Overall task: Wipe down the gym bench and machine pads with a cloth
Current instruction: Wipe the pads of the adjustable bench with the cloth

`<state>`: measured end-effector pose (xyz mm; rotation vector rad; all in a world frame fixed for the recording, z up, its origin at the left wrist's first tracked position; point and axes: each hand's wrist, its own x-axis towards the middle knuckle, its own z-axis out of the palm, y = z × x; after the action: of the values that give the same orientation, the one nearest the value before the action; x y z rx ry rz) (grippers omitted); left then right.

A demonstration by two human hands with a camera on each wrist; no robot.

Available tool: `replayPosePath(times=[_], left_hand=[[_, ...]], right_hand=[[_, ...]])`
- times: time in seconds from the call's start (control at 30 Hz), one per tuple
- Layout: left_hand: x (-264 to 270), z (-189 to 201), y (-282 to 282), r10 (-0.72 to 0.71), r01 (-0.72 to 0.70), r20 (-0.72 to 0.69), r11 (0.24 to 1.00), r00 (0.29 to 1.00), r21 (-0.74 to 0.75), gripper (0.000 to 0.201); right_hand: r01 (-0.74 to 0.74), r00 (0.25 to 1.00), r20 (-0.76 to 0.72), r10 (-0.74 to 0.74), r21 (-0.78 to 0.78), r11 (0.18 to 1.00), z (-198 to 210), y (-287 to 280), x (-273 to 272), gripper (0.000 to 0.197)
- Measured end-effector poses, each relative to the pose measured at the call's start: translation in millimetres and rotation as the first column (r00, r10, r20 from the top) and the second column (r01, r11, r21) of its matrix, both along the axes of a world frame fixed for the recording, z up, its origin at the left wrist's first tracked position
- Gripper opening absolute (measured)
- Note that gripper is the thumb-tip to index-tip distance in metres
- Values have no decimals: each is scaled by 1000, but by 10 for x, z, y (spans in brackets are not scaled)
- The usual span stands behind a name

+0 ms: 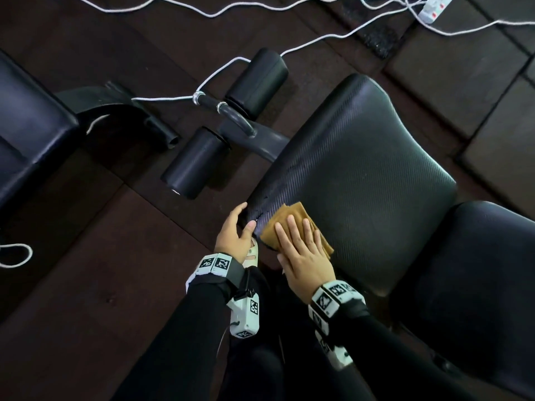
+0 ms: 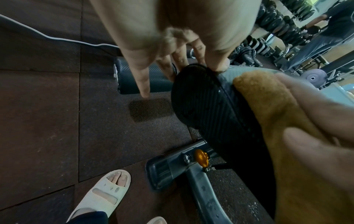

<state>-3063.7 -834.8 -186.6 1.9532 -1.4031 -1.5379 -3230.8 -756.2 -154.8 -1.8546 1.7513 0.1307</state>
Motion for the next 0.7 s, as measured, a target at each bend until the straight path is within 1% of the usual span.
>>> replayPosePath(times=[0.07,0.13,0.23,0.3,0.37,0.43,0.5,0.57,0.63,0.7], left_hand=[[26,-20,17,9,-9,-3,1000,1000,0,44],[49,-43,41,39,-39,-6,999,999,37,44],[74,-60,105,89,-83,-38,989,995,125,47],[79,-64,165,109,-103,-41,986,993,131,50],[90,-92,217,121,-117,-31,987,992,115,52],[97,-107,242,114,-111,-24,987,993,115,54],[101,-88,229,122,-116,-35,982,992,148,56],[112,-78,215,144,-127,-71,971,987,203,57],[119,-63,203,139,-122,-61,966,988,229,58],[118,-56,196,118,-113,-8,967,993,229,57]], right_hand=[[-19,999,-40,19,-19,1000,4,103,-6,60],[-17,998,-61,17,-9,1000,28,112,-6,58],[22,998,-57,-21,24,999,84,-30,54,54],[20,998,-62,-17,40,999,123,-225,138,52],[-28,996,-80,30,28,999,135,-493,260,52],[-119,986,-116,122,33,992,89,-786,391,51],[-207,964,-153,216,69,976,-3,-1080,517,47],[-274,934,-198,298,139,952,-75,-1299,610,44],[-308,915,-220,338,160,938,-116,-1366,640,45],[-299,927,-204,316,111,948,-71,-1257,602,43]])
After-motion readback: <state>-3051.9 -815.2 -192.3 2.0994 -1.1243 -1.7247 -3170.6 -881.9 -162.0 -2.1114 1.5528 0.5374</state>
